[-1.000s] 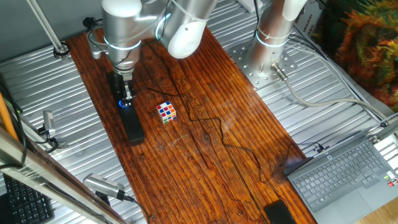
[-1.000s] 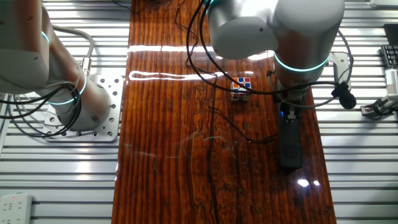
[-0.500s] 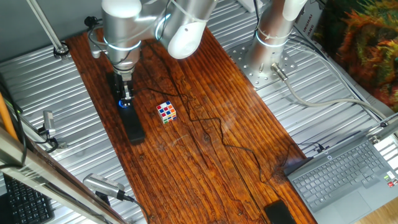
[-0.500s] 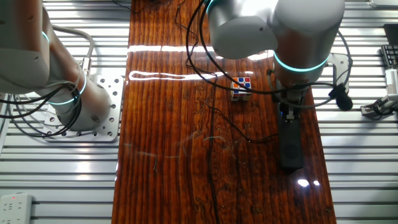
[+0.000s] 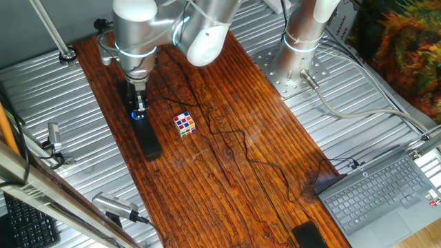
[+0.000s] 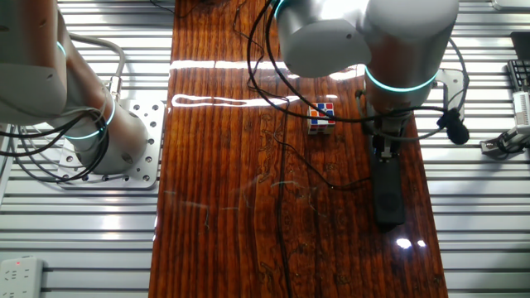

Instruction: Turn the knob to increase the volume of the speaker

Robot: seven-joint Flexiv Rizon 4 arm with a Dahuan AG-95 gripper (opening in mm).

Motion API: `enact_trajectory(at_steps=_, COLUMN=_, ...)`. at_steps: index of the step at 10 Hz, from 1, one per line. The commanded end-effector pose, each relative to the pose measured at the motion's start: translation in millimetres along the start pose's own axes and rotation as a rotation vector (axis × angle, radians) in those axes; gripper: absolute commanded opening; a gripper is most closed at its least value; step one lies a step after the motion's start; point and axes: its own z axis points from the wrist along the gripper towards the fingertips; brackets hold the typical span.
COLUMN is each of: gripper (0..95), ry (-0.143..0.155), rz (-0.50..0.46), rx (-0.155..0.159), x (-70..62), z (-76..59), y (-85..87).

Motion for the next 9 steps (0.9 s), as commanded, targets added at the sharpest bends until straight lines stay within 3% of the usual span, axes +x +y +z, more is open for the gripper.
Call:
enact_trajectory(at_steps=1, gripper=38.0, ry=0.005, rz=-0.031, rx=0.021, x=-3.0, z=2.1, y=1.3)
enact_trajectory(at_steps=3, gripper=76.0, ry=0.009, rz=-0.063, rx=0.017, x=-2.7, z=2.5, y=1.1)
enact_trajectory(at_steps=7, gripper=76.0, ry=0.029, rz=-0.124, rx=0.031, x=-2.7, z=2.4, y=1.0)
enact_trajectory(at_steps=8, gripper=76.0, ry=0.031, rz=-0.175, rx=0.034, x=-2.8, z=2.3, y=1.2)
enact_trajectory(at_steps=9, gripper=76.0, ry=0.043, rz=-0.308, rx=0.029, x=-3.1, z=1.5, y=1.7)
